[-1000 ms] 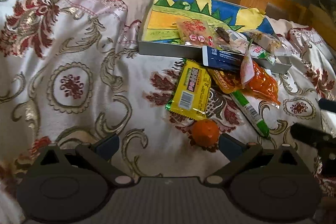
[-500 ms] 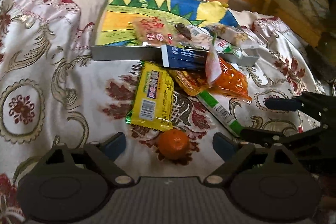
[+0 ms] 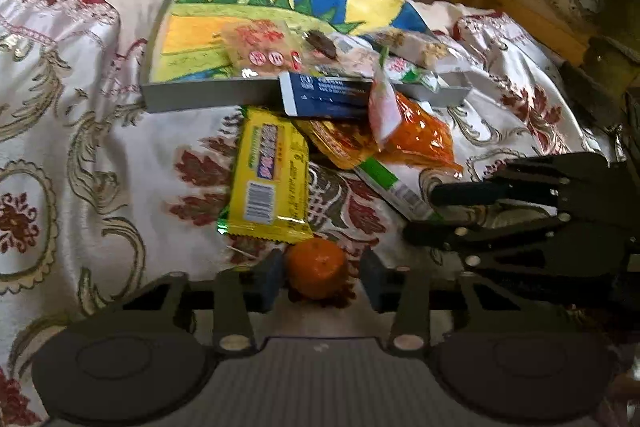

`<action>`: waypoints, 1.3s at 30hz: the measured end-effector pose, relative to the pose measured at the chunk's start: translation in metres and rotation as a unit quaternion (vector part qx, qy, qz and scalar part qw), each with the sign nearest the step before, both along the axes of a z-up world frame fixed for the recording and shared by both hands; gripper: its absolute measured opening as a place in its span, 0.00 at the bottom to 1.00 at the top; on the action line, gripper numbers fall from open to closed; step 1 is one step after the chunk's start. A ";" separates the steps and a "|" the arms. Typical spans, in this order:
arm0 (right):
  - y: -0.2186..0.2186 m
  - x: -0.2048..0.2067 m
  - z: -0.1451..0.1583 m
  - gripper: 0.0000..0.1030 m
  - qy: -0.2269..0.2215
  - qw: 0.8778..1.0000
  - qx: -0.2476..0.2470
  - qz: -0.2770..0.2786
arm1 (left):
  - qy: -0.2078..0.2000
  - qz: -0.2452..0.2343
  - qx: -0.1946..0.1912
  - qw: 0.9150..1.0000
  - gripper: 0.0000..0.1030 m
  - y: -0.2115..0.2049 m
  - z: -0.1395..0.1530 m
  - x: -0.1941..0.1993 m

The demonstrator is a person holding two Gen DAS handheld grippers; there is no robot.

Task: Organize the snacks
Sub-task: 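Reach left tool to the small orange while right tool reaches the green tube, then grasp the small orange with left tool while right tool grasps the green tube, then lift and carry the orange and green tube over the dinosaur tray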

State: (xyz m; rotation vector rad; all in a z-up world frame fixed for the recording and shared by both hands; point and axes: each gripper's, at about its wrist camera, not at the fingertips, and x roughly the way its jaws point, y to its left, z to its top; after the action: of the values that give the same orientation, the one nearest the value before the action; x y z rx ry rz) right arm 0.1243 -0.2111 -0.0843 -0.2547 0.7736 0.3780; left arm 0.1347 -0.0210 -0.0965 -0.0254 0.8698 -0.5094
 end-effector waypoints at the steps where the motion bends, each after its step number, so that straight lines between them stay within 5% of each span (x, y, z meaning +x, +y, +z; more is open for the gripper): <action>1: 0.001 0.001 -0.001 0.41 0.001 1.000 -0.001 0.001 | 0.001 0.000 0.001 1.000 0.41 -0.001 -0.001 0.001; 4: 0.006 0.005 -0.003 0.36 0.003 1.000 -0.001 0.003 | 0.002 0.002 0.009 1.000 0.35 -0.001 -0.002 0.001; 6: 0.008 0.007 -0.003 0.22 0.006 1.000 0.000 0.001 | 0.008 0.007 0.001 1.000 0.35 0.001 -0.001 0.001; 21: 0.011 0.008 -0.001 0.28 0.028 0.999 0.011 -0.012 | 0.038 0.033 -0.020 0.999 0.34 0.005 0.000 0.003; 28: 0.011 0.011 -0.005 0.20 0.029 0.999 0.014 -0.018 | 0.048 0.040 -0.023 0.998 0.34 0.006 0.003 0.004; 39: 0.027 -0.055 0.008 0.17 -0.018 0.993 -0.087 0.080 | 0.056 0.052 -0.021 0.997 0.34 0.006 0.020 -0.015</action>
State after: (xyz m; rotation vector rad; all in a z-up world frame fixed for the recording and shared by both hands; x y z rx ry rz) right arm 0.0688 -0.1845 -0.0762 -0.4887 0.7536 0.4562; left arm 0.1199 -0.0147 -0.0767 -0.1369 0.9614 -0.4316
